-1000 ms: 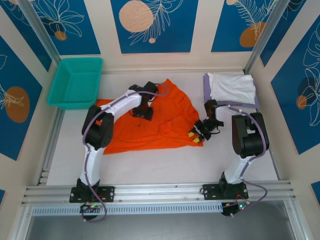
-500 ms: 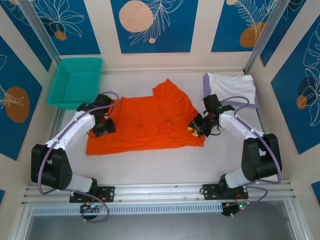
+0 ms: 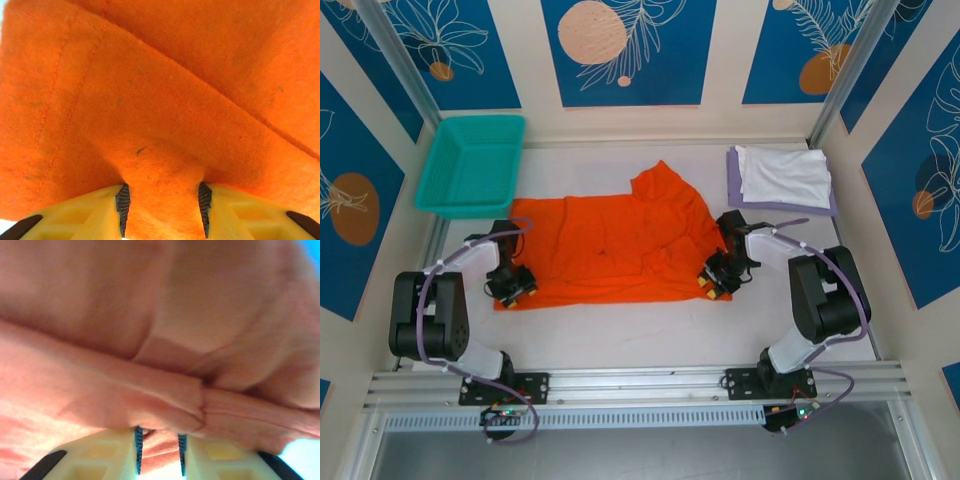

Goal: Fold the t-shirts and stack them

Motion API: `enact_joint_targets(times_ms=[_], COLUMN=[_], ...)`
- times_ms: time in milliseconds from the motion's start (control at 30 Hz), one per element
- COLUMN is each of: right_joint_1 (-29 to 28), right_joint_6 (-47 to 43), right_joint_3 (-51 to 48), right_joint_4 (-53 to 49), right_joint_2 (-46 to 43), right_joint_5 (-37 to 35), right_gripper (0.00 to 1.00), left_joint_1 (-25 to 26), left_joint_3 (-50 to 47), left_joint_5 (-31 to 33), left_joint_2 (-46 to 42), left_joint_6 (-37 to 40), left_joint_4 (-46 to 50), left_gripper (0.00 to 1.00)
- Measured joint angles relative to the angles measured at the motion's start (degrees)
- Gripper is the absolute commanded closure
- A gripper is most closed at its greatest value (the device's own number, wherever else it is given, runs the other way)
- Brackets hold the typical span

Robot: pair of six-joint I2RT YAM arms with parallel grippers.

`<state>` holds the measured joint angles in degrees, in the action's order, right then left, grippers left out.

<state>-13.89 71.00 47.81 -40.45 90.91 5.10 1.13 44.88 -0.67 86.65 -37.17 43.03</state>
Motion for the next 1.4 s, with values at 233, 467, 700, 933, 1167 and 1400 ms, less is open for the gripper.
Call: enact_joint_targets(times_ms=[233,467,700,933,1167,1400], right_joint_1=[5.1,10.8,12.8,14.0,13.9,8.8], right_joint_6=[5.9,6.9,7.0,7.0,7.0,2.3], right_joint_3=[-6.0,-13.3,-17.3,-17.4,-9.8,7.5], right_joint_4=[-4.4,-5.7,-7.3,-10.8,-16.0,-12.5], right_joint_2=[-6.7,-14.5,-21.8,-24.4,-29.5,-24.9], right_joint_5=[-2.2,-1.3,-1.3,-2.2,-5.9,-14.6], right_gripper=[0.71,0.70,0.67,0.65,0.57,0.29], left_joint_1=[0.0,2.5,3.7,3.8,4.0,4.4], left_joint_3=[-1.3,-3.1,-7.5,-9.1,9.3,36.3], left_joint_5=[-1.4,-3.4,-5.6,-4.6,-0.7,2.2], left_joint_2=[-1.5,-3.5,-8.2,-13.7,-11.3,5.1], left_joint_6=[0.1,-0.8,-6.8,-12.4,-10.4,1.1], left_joint_4=[-0.4,2.5,4.0,10.0,15.5,16.0], left_gripper=[0.55,0.53,0.53,0.45,0.21,0.14])
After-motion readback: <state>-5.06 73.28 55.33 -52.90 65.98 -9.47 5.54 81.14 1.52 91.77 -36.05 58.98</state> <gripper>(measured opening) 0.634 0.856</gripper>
